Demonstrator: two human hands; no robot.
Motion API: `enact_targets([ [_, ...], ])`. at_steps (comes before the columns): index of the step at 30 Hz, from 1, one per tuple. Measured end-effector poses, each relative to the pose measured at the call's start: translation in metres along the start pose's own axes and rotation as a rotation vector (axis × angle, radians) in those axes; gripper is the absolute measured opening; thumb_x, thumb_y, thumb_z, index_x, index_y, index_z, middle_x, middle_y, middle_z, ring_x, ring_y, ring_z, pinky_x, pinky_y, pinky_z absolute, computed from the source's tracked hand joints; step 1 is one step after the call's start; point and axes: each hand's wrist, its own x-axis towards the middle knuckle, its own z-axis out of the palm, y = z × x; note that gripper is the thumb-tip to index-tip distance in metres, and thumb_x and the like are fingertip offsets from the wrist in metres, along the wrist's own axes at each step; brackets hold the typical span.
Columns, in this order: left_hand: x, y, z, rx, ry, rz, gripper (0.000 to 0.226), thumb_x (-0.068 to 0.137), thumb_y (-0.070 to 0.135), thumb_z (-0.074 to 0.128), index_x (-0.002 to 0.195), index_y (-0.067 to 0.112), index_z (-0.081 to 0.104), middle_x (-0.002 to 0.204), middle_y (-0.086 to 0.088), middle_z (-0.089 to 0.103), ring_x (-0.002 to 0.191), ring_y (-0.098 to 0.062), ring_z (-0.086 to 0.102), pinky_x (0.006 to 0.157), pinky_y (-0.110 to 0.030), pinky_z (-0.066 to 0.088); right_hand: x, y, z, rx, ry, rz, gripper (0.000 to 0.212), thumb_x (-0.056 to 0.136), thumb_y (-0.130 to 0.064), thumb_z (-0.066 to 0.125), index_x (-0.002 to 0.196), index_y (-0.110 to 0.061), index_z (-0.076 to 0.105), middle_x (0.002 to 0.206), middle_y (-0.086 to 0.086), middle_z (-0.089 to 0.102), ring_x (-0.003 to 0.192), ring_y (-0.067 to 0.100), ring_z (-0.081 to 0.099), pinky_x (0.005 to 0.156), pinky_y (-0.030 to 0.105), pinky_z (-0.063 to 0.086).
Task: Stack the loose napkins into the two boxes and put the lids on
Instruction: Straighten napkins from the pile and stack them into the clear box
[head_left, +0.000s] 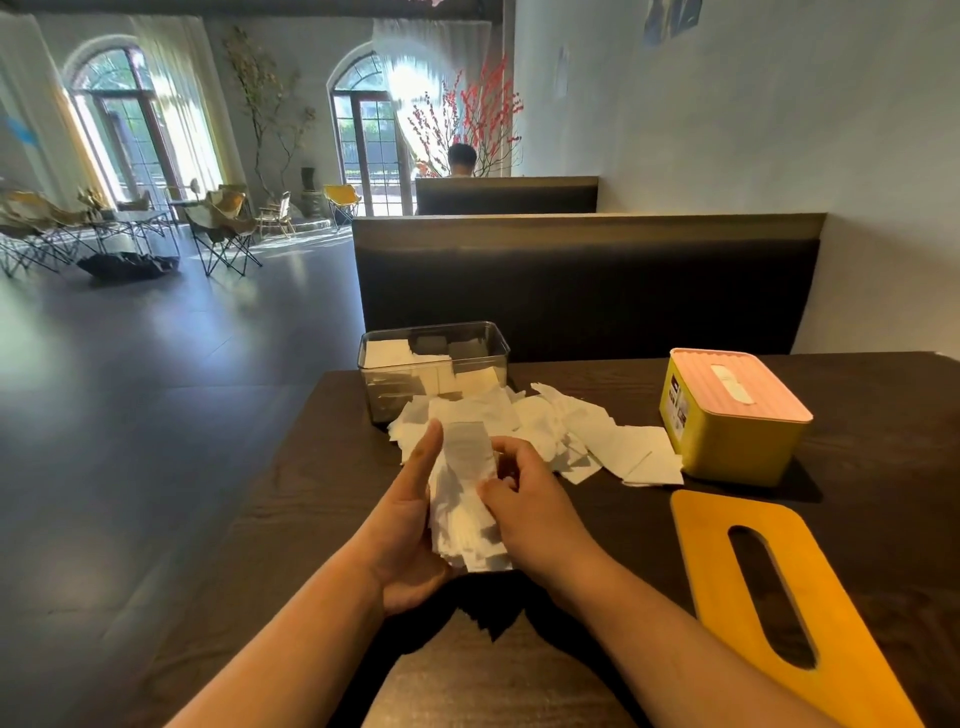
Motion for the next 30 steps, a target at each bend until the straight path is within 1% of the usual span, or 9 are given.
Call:
enact_targets([
  [2,-0.002,-0.001,-0.002,0.054,-0.029,-0.003,0.066,0.088,0.064,0.071,0.131,0.015,0.073,0.138,-0.024,0.066,0.126,-0.044,0.065,0.108,-0.062,0.049,0.001,0.002,-0.002,-0.001,-0.001,0.022,0.048,0.104,-0.030,0.059,0.145,-0.048,0.041,0.141,-0.006,0.052,0.121,0.013,0.057,0.087,0.030,0.061],
  [5,-0.004,0.002,-0.006,0.125,-0.065,-0.064,0.053,0.080,0.038,0.083,0.127,0.013,0.075,0.136,-0.025,0.066,0.126,-0.046,0.063,0.114,-0.064,0.043,0.000,0.002,-0.006,0.011,-0.041,0.051,0.052,0.098,-0.034,0.061,0.139,-0.059,0.040,0.145,-0.003,0.052,0.125,0.019,0.058,0.102,0.045,0.056],
  [8,-0.010,0.005,-0.010,0.169,-0.101,-0.129,0.055,0.074,0.024,0.086,0.125,0.007,0.075,0.116,-0.026,0.070,0.102,-0.039,0.070,0.099,-0.061,0.054,-0.001,-0.003,-0.021,0.026,-0.126,0.008,0.072,0.096,-0.023,0.070,0.147,-0.056,0.032,0.144,-0.010,0.047,0.121,0.019,0.060,0.088,0.036,0.062],
  [14,-0.014,0.010,-0.014,0.295,-0.185,-0.245,0.069,0.066,0.015,0.082,0.130,0.003,0.060,0.101,-0.022,0.070,0.092,-0.031,0.073,0.089,-0.060,0.058,-0.009,-0.009,-0.040,0.024,-0.335,-0.030,0.069,0.085,-0.002,0.077,0.134,-0.047,0.057,0.130,-0.008,0.061,0.116,0.013,0.065,0.090,0.031,0.061],
  [16,-0.014,0.010,-0.015,0.304,-0.204,-0.248,0.075,0.068,0.012,0.079,0.138,0.009,0.054,0.104,-0.022,0.070,0.095,-0.033,0.073,0.089,-0.062,0.057,-0.010,-0.009,-0.043,0.029,-0.351,-0.031,0.067,0.085,0.000,0.076,0.131,-0.046,0.060,0.125,-0.011,0.065,0.114,0.011,0.067,0.094,0.035,0.061],
  [19,-0.013,0.014,-0.019,0.311,-0.297,-0.213,0.081,0.074,0.006,0.073,0.146,0.035,0.049,0.120,-0.026,0.067,0.106,-0.041,0.068,0.093,-0.065,0.053,-0.011,-0.009,-0.049,0.017,-0.398,-0.016,0.058,0.087,-0.002,0.075,0.131,-0.038,0.064,0.121,-0.007,0.071,0.111,0.014,0.070,0.092,0.037,0.061],
  [22,-0.009,0.021,-0.026,0.369,-0.281,-0.128,0.085,0.074,0.004,0.075,0.147,0.038,0.050,0.142,-0.029,0.055,0.118,-0.049,0.063,0.092,-0.064,0.055,-0.008,-0.007,-0.053,0.018,-0.269,-0.016,0.051,0.087,-0.003,0.078,0.128,-0.031,0.068,0.116,-0.006,0.074,0.109,0.015,0.071,0.090,0.036,0.062],
  [26,-0.005,0.029,-0.029,0.375,-0.070,0.135,0.078,0.073,0.011,0.086,0.144,0.025,0.056,0.134,-0.014,0.069,0.116,-0.034,0.071,0.087,-0.045,0.061,0.001,0.000,-0.054,0.152,-0.014,-0.055,0.040,0.088,0.000,0.076,0.117,-0.026,0.069,0.105,-0.003,0.077,0.105,0.019,0.073,0.087,0.038,0.063],
  [30,0.001,0.017,-0.021,0.604,0.129,0.349,0.069,0.084,0.028,0.084,0.142,0.042,0.049,0.138,0.001,0.063,0.116,-0.020,0.071,0.091,-0.036,0.062,0.005,0.011,-0.043,0.160,0.031,-0.011,0.043,0.090,-0.005,0.077,0.118,-0.035,0.064,0.118,0.001,0.070,0.109,0.019,0.071,0.090,0.044,0.063],
])
